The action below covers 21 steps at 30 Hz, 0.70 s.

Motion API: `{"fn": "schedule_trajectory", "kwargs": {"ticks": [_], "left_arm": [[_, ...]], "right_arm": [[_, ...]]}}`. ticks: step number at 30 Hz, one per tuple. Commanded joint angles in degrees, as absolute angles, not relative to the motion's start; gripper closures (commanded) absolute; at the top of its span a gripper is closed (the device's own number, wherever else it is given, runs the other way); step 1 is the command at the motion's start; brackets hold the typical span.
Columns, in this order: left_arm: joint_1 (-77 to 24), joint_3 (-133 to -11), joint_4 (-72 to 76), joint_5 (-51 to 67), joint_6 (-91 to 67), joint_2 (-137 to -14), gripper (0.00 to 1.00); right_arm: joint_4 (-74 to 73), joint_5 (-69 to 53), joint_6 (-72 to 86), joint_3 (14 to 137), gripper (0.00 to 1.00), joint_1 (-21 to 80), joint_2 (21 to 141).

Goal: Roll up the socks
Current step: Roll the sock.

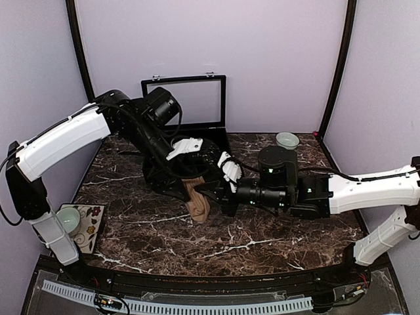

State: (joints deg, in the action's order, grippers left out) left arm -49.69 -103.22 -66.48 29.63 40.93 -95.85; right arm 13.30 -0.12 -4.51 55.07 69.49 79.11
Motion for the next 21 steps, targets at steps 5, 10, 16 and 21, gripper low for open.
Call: {"fn": "schedule_trajectory", "kwargs": {"ticks": [5, 10, 16, 21], "left_arm": [[-49.5, -99.4, -62.9, 25.6, 41.0, -93.1, 0.43], [-49.5, -96.1, -60.7, 21.6, 42.2, -91.5, 0.54], [-50.8, -92.2, -52.6, 15.0, 43.6, -86.7, 0.58], [-53.1, -88.9, -48.5, 8.2, 46.4, -84.7, 0.72]], "right_arm": [[18.8, 1.9, -2.8, 59.1, 1.00, 71.7, 82.5], [21.4, 2.0, -0.5, 57.5, 1.00, 71.8, 82.1], [24.1, 1.2, 4.0, 56.0, 1.00, 71.7, 82.7], [30.1, -0.7, 10.1, 53.2, 1.00, 71.7, 85.2]]}}
